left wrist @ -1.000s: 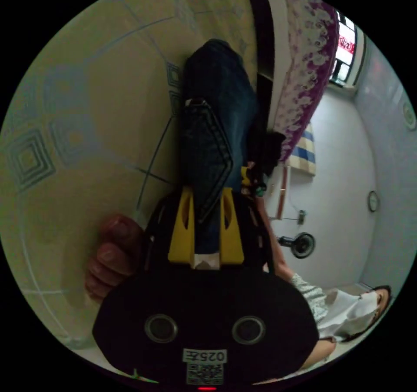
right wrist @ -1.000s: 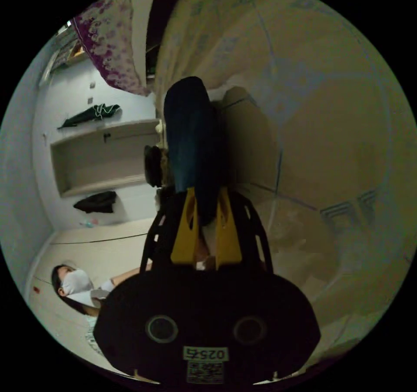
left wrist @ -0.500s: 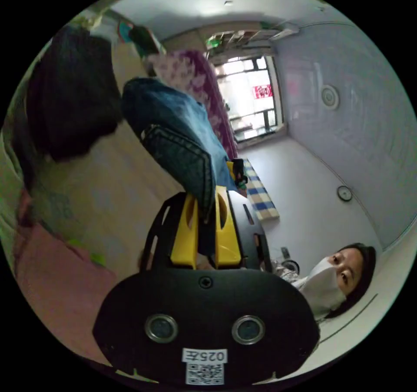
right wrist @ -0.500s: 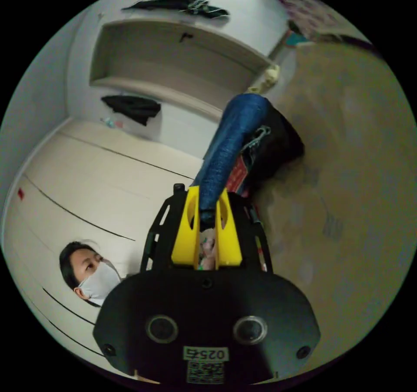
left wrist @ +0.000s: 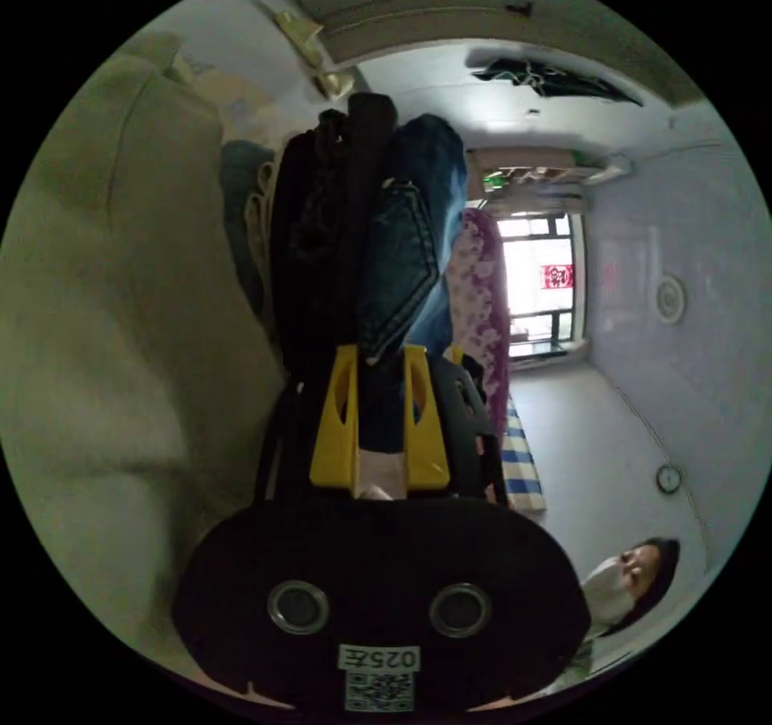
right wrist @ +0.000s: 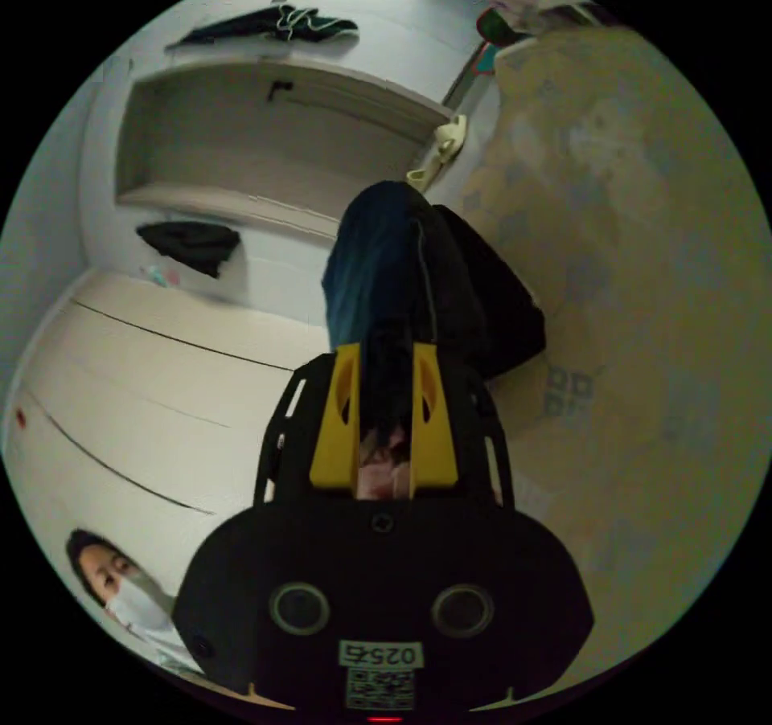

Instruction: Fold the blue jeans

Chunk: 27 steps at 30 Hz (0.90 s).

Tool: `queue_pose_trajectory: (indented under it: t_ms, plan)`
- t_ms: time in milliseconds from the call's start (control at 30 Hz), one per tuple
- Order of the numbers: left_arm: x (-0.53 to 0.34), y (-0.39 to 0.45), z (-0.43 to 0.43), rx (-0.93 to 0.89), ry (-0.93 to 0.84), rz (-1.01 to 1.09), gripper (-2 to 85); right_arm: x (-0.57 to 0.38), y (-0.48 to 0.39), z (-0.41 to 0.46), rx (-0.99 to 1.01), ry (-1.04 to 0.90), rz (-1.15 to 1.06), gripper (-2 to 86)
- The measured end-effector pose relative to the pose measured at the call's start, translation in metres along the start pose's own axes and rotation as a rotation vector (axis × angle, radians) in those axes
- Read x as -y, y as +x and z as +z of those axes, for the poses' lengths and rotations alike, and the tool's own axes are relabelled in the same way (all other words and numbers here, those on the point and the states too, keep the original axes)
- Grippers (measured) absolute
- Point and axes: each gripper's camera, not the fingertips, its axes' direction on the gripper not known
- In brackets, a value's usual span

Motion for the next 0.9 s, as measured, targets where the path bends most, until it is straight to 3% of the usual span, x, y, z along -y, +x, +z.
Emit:
queue_pose_trajectory:
  t_ms: [100,200,267,400,500,567,667,767,900]
  plan:
    - [-0.052,0.029,-0.004,0.166,0.048,0.163,5.6,-0.052,-0.013,-0.056,0.012,0.001,-0.064,11.8]
    - [-0.134,0.077,-0.009,0.259,0.261,0.390,3.2,-0.126,-0.069,-0.132,-0.191,0.043,-0.186,11.4]
    - [-0.224,0.116,-0.012,0.171,0.489,0.599,0.7,-0.202,-0.140,-0.199,-0.337,0.148,-0.299,11.1]
    - [-0.351,0.177,0.023,-0.022,0.656,0.904,-1.0,-0.351,-0.280,-0.264,-0.705,0.359,-0.502,11.1]
    - [-0.411,0.219,0.081,-0.356,0.568,0.987,-1.4,-0.493,-0.382,-0.267,-1.035,0.579,-0.601,10.3]
    - [-0.448,0.259,0.135,-0.535,0.436,1.029,-1.6,-0.598,-0.427,-0.257,-1.242,0.893,-0.552,5.4]
    - [-0.500,0.304,0.195,-0.687,0.264,1.040,-1.4,-0.677,-0.446,-0.242,-1.409,1.013,-0.483,5.0]
    - [-0.570,0.342,0.235,-0.760,0.202,1.143,0.0,-0.725,-0.434,-0.238,-1.428,1.093,-0.412,6.5]
    - [-0.659,0.378,0.277,-0.722,0.120,1.335,4.1,-0.756,-0.388,-0.248,-1.398,1.114,-0.255,9.0]
